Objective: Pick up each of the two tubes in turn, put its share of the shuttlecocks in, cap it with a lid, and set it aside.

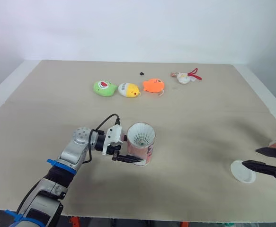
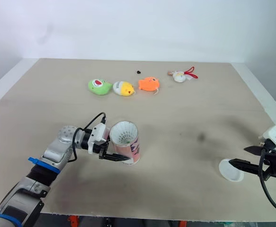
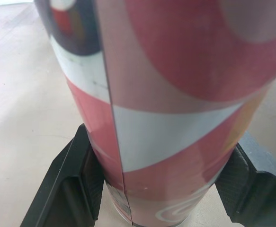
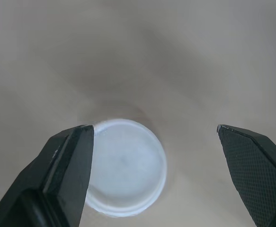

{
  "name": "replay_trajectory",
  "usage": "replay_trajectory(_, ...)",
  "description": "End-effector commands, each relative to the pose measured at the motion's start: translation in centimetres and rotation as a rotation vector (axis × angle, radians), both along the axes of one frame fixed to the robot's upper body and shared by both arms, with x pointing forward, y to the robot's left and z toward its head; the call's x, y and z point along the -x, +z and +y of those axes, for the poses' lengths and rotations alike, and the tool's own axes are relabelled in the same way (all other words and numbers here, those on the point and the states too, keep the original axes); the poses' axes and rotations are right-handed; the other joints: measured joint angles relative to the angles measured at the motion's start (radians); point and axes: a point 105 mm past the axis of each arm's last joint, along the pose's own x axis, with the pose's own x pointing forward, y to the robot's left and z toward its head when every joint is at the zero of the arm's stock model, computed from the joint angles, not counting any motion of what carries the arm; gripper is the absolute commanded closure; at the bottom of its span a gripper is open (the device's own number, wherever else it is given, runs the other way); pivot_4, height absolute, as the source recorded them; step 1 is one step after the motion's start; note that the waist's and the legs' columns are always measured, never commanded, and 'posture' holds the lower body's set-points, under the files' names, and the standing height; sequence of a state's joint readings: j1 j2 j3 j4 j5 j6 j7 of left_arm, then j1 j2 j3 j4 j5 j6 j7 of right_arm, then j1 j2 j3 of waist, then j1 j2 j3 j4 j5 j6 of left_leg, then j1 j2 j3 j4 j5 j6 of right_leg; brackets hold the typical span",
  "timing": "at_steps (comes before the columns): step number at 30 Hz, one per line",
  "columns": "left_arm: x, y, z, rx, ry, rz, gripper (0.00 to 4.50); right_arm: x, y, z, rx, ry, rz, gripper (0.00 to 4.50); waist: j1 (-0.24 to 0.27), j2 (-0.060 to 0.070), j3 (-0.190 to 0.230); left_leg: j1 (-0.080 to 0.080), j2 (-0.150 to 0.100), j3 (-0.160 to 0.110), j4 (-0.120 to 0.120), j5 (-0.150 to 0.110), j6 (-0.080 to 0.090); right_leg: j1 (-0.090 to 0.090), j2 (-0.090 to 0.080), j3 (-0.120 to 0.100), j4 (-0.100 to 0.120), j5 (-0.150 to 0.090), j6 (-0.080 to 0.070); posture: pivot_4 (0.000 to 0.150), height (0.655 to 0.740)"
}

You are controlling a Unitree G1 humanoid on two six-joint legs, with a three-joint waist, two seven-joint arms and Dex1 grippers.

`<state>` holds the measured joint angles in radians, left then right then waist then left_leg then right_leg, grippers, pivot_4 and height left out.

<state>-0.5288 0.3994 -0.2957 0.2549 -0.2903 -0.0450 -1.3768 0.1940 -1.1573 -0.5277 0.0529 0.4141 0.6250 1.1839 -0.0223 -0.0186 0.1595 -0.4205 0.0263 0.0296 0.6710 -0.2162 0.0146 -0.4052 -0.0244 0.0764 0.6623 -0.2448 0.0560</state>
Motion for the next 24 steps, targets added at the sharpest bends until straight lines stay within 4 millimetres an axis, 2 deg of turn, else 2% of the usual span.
replay_trajectory(1, 0.1, -1.6, 0.2, -0.055, 0.023, 0.026, 1.75, -0.5, 0.1, -0.2, 0.008, 0.012, 0.000, 0.05, 0.000, 0.001, -0.001, 0.000, 0.000, 0.000, 0.000, 0.000, 0.000, 0.000, 0.000, 0.000, 0.000, 0.000, 0.000, 0.150, 0.7400)
replay_trajectory(11, -0.1, -1.1, 0.2, -0.044, 0.036, 0.012, 1.75, 0.0, -3.5, -1.9, 0.028, -0.029, 0.109, 0.05, 0.000, 0.002, -0.001, 0.000, -0.001, 0.001, 0.000, 0.000, 0.000, 0.000, 0.000, 0.001, 0.000, 0.000, 0.001, 0.150, 0.7400)
replay_trajectory(17, -0.2, -0.9, 0.2, -0.039, 0.038, 0.003, 1.75, -0.2, -4.6, -2.8, 0.013, -0.062, 0.135, 0.05, -0.001, -0.005, -0.002, 0.004, 0.000, 0.002, 0.001, 0.000, 0.000, 0.003, 0.000, 0.002, 0.000, 0.001, 0.001, 0.150, 0.7400)
replay_trajectory(18, -0.2, -0.9, 0.1, -0.037, 0.037, 0.001, 1.75, -0.2, -4.7, -2.8, 0.007, -0.059, 0.139, 0.58, -0.001, -0.006, -0.002, 0.005, 0.000, 0.003, 0.001, 0.000, 0.000, 0.003, 0.000, 0.003, 0.000, 0.001, 0.001, 0.150, 0.7400)
replay_trajectory(19, -0.2, -0.8, 0.1, -0.036, 0.038, -0.001, 1.75, -0.2, -4.7, -2.7, -0.007, -0.058, 0.145, 0.88, -0.001, -0.006, -0.002, 0.005, 0.000, 0.004, 0.001, 0.000, 0.000, 0.003, 0.000, 0.003, 0.000, 0.001, 0.001, 0.150, 0.7400)
replay_trajectory(21, -0.2, -0.7, 0.1, -0.034, 0.040, -0.004, 1.75, -0.1, -4.7, -2.6, -0.024, -0.045, 0.152, 1.82, 0.000, -0.006, -0.002, 0.005, 0.000, 0.004, 0.000, 0.000, 0.000, 0.003, -0.001, 0.004, 0.000, 0.001, 0.001, 0.150, 0.7400)
replay_trajectory(24, -0.2, -0.6, 0.1, -0.033, 0.043, -0.008, 1.75, 0.0, -4.5, -2.3, -0.036, -0.018, 0.153, 3.35, 0.000, -0.006, -0.002, 0.005, 0.001, 0.004, -0.001, 0.000, 0.000, 0.003, 0.000, 0.003, 0.000, 0.000, 0.000, 0.150, 0.7400)
